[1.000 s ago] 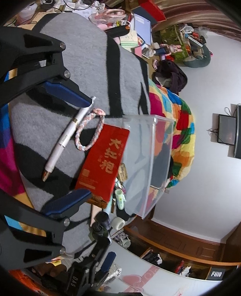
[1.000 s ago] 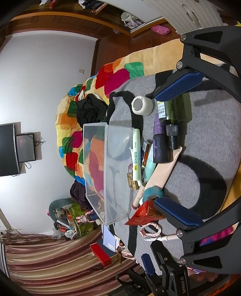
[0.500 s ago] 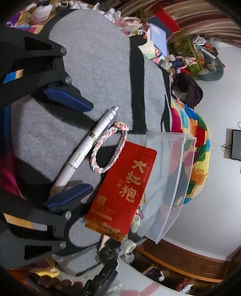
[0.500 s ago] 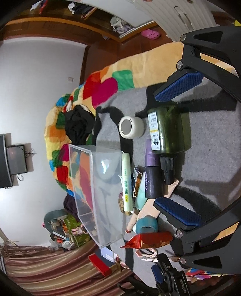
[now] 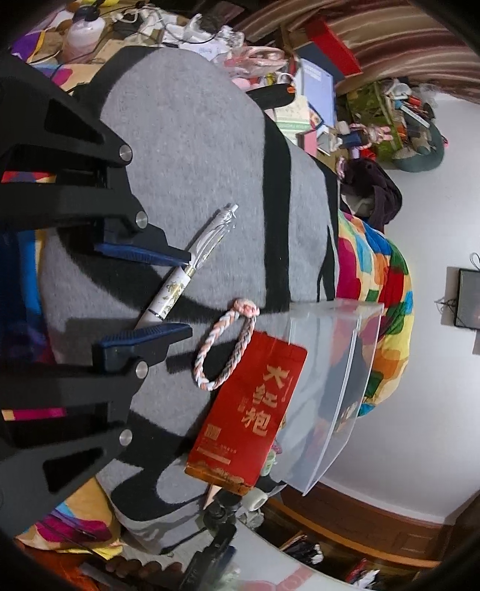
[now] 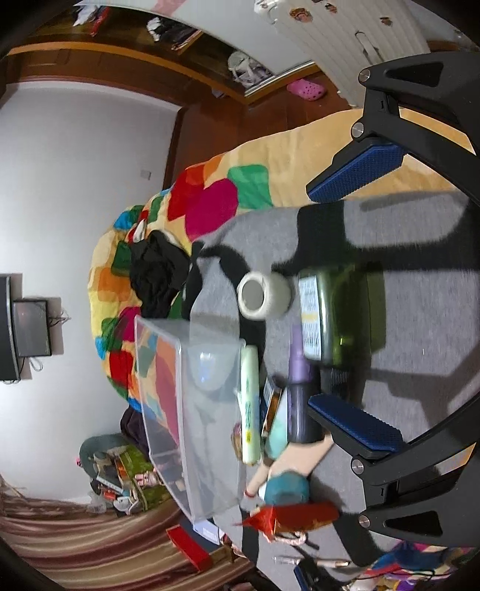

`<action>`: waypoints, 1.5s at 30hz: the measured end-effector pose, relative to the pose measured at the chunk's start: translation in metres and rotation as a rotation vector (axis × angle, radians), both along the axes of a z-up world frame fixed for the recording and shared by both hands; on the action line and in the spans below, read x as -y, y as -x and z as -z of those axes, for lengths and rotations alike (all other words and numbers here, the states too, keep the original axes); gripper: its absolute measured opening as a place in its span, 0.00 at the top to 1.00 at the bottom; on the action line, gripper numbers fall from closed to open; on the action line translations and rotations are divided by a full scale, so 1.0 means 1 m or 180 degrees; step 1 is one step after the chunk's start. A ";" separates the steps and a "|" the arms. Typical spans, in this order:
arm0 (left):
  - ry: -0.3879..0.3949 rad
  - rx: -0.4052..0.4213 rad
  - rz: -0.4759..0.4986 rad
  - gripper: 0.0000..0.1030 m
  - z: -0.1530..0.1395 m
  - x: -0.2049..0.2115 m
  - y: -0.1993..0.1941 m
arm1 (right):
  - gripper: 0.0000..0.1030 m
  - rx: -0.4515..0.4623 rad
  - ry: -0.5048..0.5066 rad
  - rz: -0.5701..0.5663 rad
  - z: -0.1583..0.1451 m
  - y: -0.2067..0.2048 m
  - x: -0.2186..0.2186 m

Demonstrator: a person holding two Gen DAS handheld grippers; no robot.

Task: Organize objects
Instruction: 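Grasp the white pen with the left tool while the right tool grasps the green bottle, then carry the pen and green bottle into the clear box and release both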

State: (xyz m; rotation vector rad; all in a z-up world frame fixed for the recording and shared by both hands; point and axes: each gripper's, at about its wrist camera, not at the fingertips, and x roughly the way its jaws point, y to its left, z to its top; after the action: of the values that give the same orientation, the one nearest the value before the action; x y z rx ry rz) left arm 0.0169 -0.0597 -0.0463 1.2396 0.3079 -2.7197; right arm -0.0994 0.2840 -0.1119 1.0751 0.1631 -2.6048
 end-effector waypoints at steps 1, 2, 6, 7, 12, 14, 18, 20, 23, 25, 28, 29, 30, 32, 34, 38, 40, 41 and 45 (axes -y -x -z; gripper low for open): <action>-0.0045 0.0012 -0.0009 0.69 0.000 0.001 -0.001 | 0.00 0.0035 0.0018 0.0016 0.002 0.003 -0.002; -0.0084 0.0032 -0.0025 0.68 0.000 0.003 0.000 | 0.00 0.0075 0.0044 0.0027 0.004 0.006 -0.004; -0.0189 0.0094 -0.0176 0.55 -0.001 0.010 -0.002 | 0.02 0.0172 0.0161 -0.0012 0.007 0.012 -0.008; -0.0178 0.0093 -0.0232 0.50 -0.002 0.012 -0.004 | 0.02 0.0171 0.0166 -0.0028 0.008 0.012 -0.006; -0.0127 0.0076 -0.0320 0.37 0.002 0.011 0.005 | 0.16 0.0168 0.0244 -0.0167 0.008 0.011 -0.003; -0.0104 0.0071 -0.0323 0.37 0.003 0.008 0.014 | 0.26 0.0185 0.0291 -0.0212 0.008 0.011 -0.002; 0.0035 0.0063 -0.0277 0.48 0.007 0.003 0.031 | 0.41 0.0197 0.0350 -0.0313 0.007 0.010 0.000; 0.0143 0.0067 -0.0249 0.63 0.008 0.002 0.035 | 0.45 0.0177 0.0330 -0.0318 0.006 0.008 0.000; 0.0154 0.0037 -0.0158 0.79 0.007 0.002 0.031 | 0.48 0.0148 0.0316 -0.0316 0.005 0.007 -0.001; 0.0120 0.0005 -0.0049 0.88 0.005 0.003 0.024 | 0.49 0.0148 0.0320 -0.0325 0.005 0.006 -0.002; 0.0181 -0.0016 0.0104 0.88 0.003 -0.002 0.016 | 0.50 0.0131 0.0306 -0.0345 0.004 0.002 -0.003; 0.0187 -0.0014 0.0147 0.88 0.003 -0.003 0.014 | 0.50 0.0124 0.0295 -0.0371 0.003 0.001 -0.003; 0.0195 -0.0007 0.0190 0.88 0.002 -0.004 0.012 | 0.50 0.0113 0.0282 -0.0391 0.003 -0.002 -0.003; 0.0225 -0.0006 0.0260 0.88 0.001 -0.007 0.010 | 0.50 0.0103 0.0251 -0.0424 0.003 -0.006 -0.003; 0.0251 0.0010 0.0275 0.88 0.000 -0.008 0.009 | 0.50 0.0090 0.0232 -0.0434 0.003 -0.010 -0.004; 0.0171 -0.0009 0.0241 0.88 -0.001 -0.004 0.012 | 0.50 0.0101 0.0250 -0.0359 -0.001 -0.014 -0.010; 0.0161 -0.0082 0.0224 0.88 -0.008 -0.003 0.011 | 0.50 0.0072 0.0290 -0.0324 -0.008 -0.015 -0.013; 0.0155 -0.0118 0.0230 0.88 -0.012 -0.003 0.011 | 0.50 0.0049 0.0323 -0.0310 -0.012 -0.016 -0.014; 0.0147 -0.0286 0.0254 0.88 -0.033 0.000 0.013 | 0.50 -0.0111 0.0500 -0.0287 -0.040 -0.018 -0.016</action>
State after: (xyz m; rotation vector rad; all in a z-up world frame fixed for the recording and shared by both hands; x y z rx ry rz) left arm 0.0042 -0.0597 -0.0132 1.1438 0.2083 -2.8386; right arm -0.0815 0.2997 -0.0719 0.9462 0.0137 -2.5097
